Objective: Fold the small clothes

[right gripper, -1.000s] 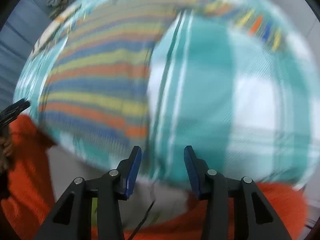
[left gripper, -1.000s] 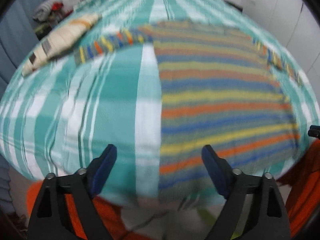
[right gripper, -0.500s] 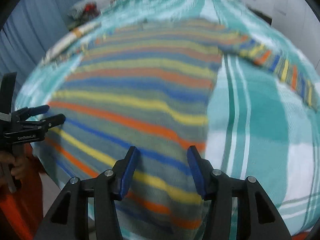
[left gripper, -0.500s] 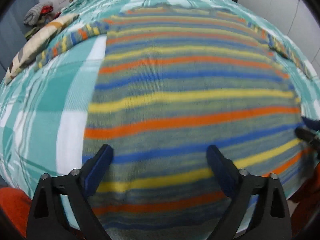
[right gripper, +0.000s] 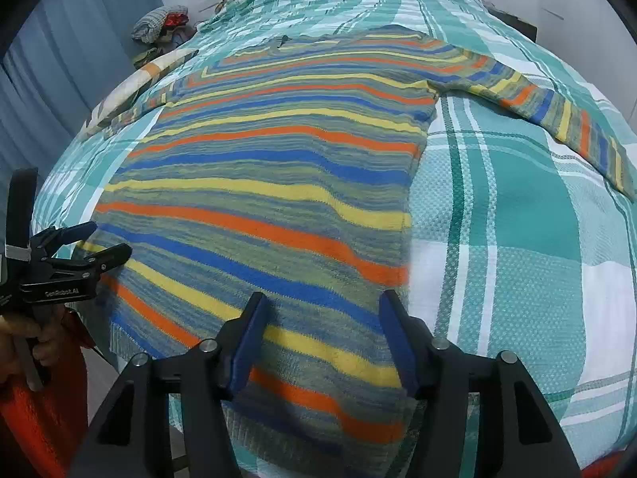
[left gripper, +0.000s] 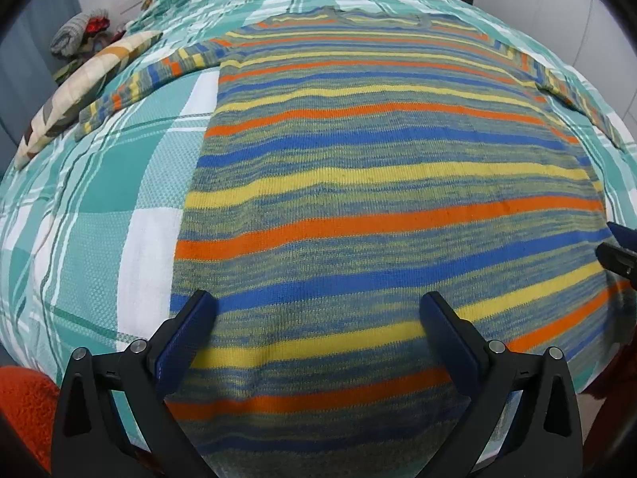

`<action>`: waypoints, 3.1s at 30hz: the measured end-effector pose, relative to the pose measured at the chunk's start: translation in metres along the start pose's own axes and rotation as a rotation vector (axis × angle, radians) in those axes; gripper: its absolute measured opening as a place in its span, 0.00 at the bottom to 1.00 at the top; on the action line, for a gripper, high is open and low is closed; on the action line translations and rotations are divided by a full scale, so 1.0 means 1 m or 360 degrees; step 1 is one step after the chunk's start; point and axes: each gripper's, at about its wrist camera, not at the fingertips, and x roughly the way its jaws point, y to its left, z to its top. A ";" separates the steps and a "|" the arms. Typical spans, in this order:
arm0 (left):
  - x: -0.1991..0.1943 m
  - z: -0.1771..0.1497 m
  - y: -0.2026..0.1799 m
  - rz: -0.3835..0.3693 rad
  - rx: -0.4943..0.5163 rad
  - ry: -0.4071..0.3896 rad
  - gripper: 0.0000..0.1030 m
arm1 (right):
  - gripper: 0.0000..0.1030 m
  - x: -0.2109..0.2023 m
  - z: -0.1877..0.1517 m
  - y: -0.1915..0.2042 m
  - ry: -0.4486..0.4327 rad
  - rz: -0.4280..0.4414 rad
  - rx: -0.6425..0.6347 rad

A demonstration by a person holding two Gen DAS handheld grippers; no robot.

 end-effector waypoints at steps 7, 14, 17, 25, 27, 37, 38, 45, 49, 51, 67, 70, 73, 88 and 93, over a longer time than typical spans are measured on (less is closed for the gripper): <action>0.000 -0.002 -0.002 0.0012 0.0018 -0.0011 1.00 | 0.65 0.001 -0.001 0.004 -0.0002 0.0000 -0.0031; 0.000 -0.002 -0.002 0.0021 0.0024 -0.0013 1.00 | 0.66 -0.001 -0.002 0.003 -0.0009 0.0026 -0.0020; 0.001 -0.002 -0.002 0.0021 0.0025 -0.0014 1.00 | 0.68 0.000 -0.002 0.005 -0.0009 0.0020 -0.0033; 0.001 -0.002 -0.003 0.0025 0.0029 -0.0024 1.00 | 0.67 -0.029 0.002 0.011 -0.0162 -0.0053 -0.0045; 0.002 -0.002 -0.004 0.0024 0.0027 -0.0023 1.00 | 0.68 -0.033 0.003 0.012 -0.0202 -0.0067 -0.0059; -0.005 0.000 0.001 -0.0041 -0.0017 -0.0008 0.99 | 0.67 -0.017 0.000 -0.008 -0.0042 -0.0054 0.0090; -0.009 0.001 0.004 -0.0081 -0.0036 -0.0005 0.99 | 0.67 -0.021 0.001 -0.010 -0.0066 -0.0046 0.0105; -0.043 0.007 0.033 -0.0106 -0.0208 -0.0220 0.99 | 0.67 -0.072 0.035 -0.097 -0.0341 0.0018 0.0428; -0.046 0.007 0.050 -0.0058 -0.0298 -0.0241 0.99 | 0.67 -0.093 0.052 -0.205 -0.0473 -0.0100 0.0777; -0.043 0.005 0.056 -0.0055 -0.0332 -0.0223 0.99 | 0.67 -0.094 0.055 -0.261 -0.0473 -0.0126 0.0990; -0.013 0.002 0.051 -0.0011 -0.0315 -0.0071 0.99 | 0.16 -0.014 0.065 -0.343 -0.0321 0.0104 0.1366; -0.013 0.001 0.050 -0.0009 -0.0303 -0.0073 0.99 | 0.04 -0.017 0.066 -0.344 -0.0286 0.0069 0.1345; -0.016 0.002 0.052 -0.0017 -0.0310 -0.0093 0.99 | 0.04 -0.040 0.085 -0.328 -0.0335 -0.0078 0.1202; -0.015 0.009 0.058 -0.0085 -0.0351 -0.0119 0.99 | 0.14 -0.056 0.315 -0.027 -0.0414 0.0463 0.0073; -0.016 0.009 0.060 -0.0087 -0.0356 -0.0115 0.99 | 0.51 0.006 0.327 0.013 -0.0246 0.0507 0.0042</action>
